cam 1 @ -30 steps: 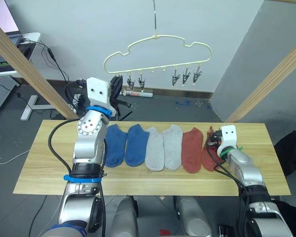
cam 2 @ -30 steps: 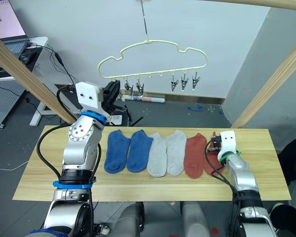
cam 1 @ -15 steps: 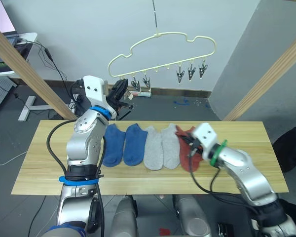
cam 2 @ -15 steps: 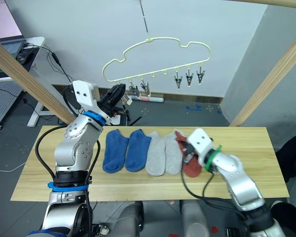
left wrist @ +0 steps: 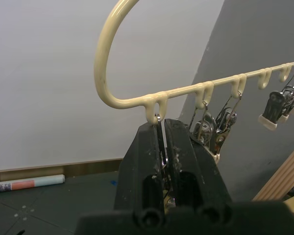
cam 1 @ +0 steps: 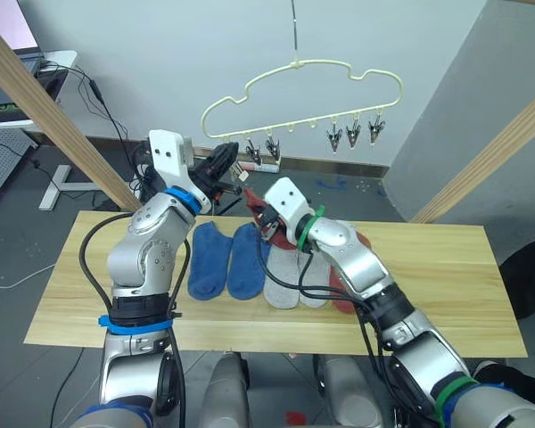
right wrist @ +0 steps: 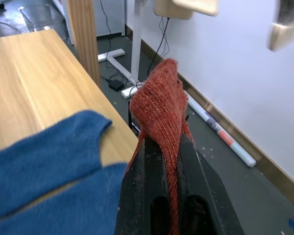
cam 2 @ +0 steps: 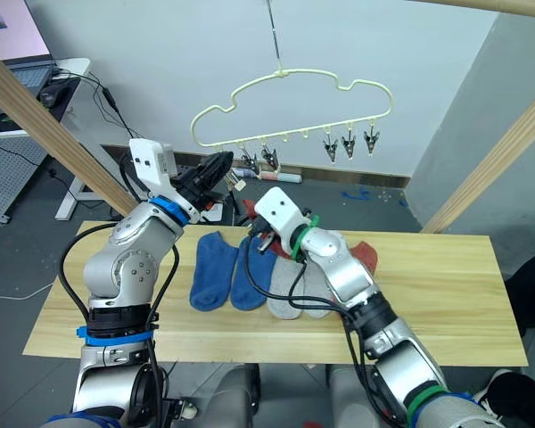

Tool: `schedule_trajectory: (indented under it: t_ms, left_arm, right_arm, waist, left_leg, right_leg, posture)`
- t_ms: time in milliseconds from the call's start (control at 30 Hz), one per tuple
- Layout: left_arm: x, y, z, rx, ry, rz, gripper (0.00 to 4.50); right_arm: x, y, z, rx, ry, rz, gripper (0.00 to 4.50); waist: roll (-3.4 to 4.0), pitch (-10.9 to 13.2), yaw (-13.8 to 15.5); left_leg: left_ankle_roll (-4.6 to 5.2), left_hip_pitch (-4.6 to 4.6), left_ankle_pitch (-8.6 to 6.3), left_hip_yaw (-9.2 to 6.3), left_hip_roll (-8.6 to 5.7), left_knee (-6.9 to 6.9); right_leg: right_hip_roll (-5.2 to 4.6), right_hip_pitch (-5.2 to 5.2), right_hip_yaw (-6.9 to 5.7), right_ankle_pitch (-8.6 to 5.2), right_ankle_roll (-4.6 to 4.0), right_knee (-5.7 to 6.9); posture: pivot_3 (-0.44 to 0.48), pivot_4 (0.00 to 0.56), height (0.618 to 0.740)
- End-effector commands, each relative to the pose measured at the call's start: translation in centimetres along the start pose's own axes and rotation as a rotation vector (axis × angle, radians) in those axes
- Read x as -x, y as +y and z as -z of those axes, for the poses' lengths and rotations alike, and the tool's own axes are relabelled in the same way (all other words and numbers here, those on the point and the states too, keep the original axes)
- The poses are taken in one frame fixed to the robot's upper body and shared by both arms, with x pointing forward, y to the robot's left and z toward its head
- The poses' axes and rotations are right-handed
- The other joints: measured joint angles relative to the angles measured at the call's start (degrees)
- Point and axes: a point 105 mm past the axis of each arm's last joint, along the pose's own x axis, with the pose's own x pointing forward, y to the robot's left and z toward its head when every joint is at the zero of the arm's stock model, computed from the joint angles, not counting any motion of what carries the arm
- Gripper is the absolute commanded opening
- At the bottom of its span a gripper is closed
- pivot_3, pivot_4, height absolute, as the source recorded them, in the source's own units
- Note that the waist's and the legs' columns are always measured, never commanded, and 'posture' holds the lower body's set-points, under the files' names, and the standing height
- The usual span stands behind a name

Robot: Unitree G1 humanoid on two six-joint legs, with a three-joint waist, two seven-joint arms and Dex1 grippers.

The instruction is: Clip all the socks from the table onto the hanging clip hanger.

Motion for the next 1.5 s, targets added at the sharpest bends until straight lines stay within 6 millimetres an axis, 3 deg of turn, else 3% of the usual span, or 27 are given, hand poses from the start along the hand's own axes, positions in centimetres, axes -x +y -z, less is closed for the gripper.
schedule_trajectory:
  t_ms: [33, 633, 900, 967, 1067, 1200, 1367, 1500]
  left_arm:
    - [0.0, -1.3, -1.0, -0.014, -0.038, 0.048, 0.0]
    - [0.4, -1.2, 0.0, -0.012, -0.021, 0.019, 0.0]
    - [0.6, -1.2, 0.3, -0.018, -0.013, 0.014, 2.42]
    - [0.7, -1.2, 0.2, -0.027, -0.016, 0.013, 2.42]
    - [1.0, -1.2, 0.0, -0.072, -0.022, 0.004, 2.45]
    - [1.4, -1.2, -0.1, -0.139, -0.036, -0.02, 2.45]
    - [2.1, -1.3, 0.3, -0.28, -0.059, -0.068, 2.45]
    - [2.1, -2.6, 1.0, -0.353, -0.089, -0.05, 2.45]
  right_arm:
    - [-0.4, -0.7, -2.1, 0.012, -0.088, 0.036, 0.03]
    - [-0.4, 0.0, -4.8, 0.014, -0.203, 0.033, 0.03]
    - [-0.5, 0.3, -5.2, 0.02, -0.221, 0.022, 0.0]
    - [-0.5, 0.4, -5.3, 0.012, -0.227, 0.015, 0.0]
    - [-0.5, 0.6, -4.9, 0.004, -0.211, -0.005, 0.74]
    - [-0.2, 1.1, -4.1, 0.046, -0.173, -0.047, 2.05]
    - [2.4, 1.5, -3.5, 0.092, -0.158, -0.129, 2.05]
    - [5.1, 0.9, -3.2, 0.137, -0.128, -0.159, 2.05]
  waist:
    - [0.0, 0.0, 0.2]
    - [0.0, 0.0, 0.2]
    - [0.0, 0.0, 0.2]
    - [0.0, 0.0, 0.2]
    - [0.0, 0.0, 0.1]
    - [0.0, 0.0, 0.1]
    - [0.0, 0.0, 0.2]
    - [0.01, 0.0, 0.2]
  left_leg:
    - [0.0, 0.0, 0.0, 0.0, 0.0, 0.0]
    - [0.0, -0.01, 0.0, -0.01, 0.01, 0.02]
    - [0.0, -0.01, 0.0, -0.01, 0.01, 0.02]
    - [0.0, -0.01, 0.0, -0.01, 0.01, 0.02]
    - [0.0, -0.01, 0.0, -0.01, 0.01, 0.02]
    - [0.0, -0.01, 0.0, -0.01, 0.01, 0.02]
    - [0.0, -0.02, 0.0, -0.01, 0.0, 0.02]
    - [0.0, -0.01, 0.0, -0.02, 0.0, 0.02]
  right_leg:
    - [0.0, 0.0, -0.01, 0.0, 0.0, 0.01]
    - [0.0, 0.0, -0.02, 0.0, -0.01, 0.06]
    - [0.0, -0.01, -0.01, 0.0, -0.01, 0.06]
    - [0.0, -0.01, -0.02, 0.0, -0.01, 0.06]
    - [0.0, -0.01, -0.02, 0.01, -0.01, 0.06]
    - [0.0, -0.01, -0.01, 0.0, -0.01, 0.06]
    - [0.0, 0.0, 0.0, 0.0, -0.01, 0.03]
    - [0.0, -0.01, -0.01, 0.0, -0.01, 0.05]
  posture:
    - [-0.178, 0.286, 0.689]
    - [-0.181, 0.287, 0.689]
    - [-0.182, 0.286, 0.689]
    - [-0.184, 0.284, 0.689]
    - [-0.185, 0.284, 0.689]
    - [-0.19, 0.284, 0.689]
    - [-0.2, 0.286, 0.689]
    - [-0.218, 0.291, 0.689]
